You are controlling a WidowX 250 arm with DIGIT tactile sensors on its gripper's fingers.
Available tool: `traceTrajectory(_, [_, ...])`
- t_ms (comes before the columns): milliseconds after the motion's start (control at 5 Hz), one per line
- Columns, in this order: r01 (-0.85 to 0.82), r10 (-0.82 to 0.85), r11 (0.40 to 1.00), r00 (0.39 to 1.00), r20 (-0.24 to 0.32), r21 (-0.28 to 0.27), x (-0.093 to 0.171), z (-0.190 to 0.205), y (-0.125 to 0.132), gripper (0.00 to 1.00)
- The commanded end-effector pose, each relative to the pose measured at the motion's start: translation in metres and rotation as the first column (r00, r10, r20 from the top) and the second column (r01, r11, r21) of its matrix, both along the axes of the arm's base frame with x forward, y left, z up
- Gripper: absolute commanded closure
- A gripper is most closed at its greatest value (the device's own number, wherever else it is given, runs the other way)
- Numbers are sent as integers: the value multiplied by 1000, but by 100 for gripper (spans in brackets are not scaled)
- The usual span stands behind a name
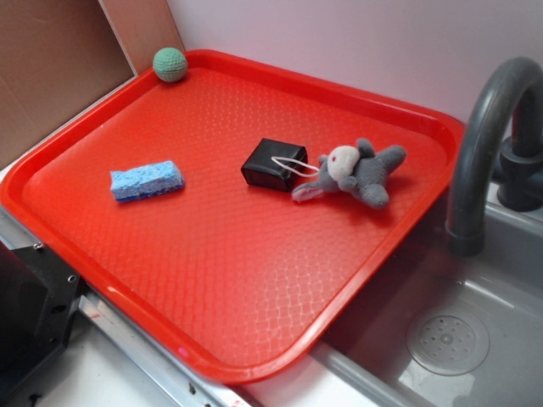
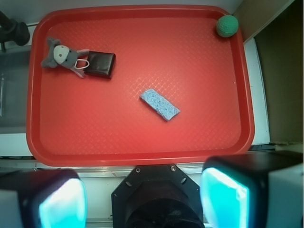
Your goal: Grab the gray animal.
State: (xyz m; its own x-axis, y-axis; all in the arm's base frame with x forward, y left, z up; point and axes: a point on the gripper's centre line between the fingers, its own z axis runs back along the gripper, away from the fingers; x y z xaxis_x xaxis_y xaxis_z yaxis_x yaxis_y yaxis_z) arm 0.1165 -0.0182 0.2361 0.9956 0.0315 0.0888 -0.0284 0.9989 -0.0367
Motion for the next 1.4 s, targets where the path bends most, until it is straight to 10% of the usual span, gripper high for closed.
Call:
traceTrajectory(0, [0,0,1000,1000,0,0,0,0,0,0])
traceTrajectory(1200, [657,-667,745,741,84,120,145,-86,-98,0])
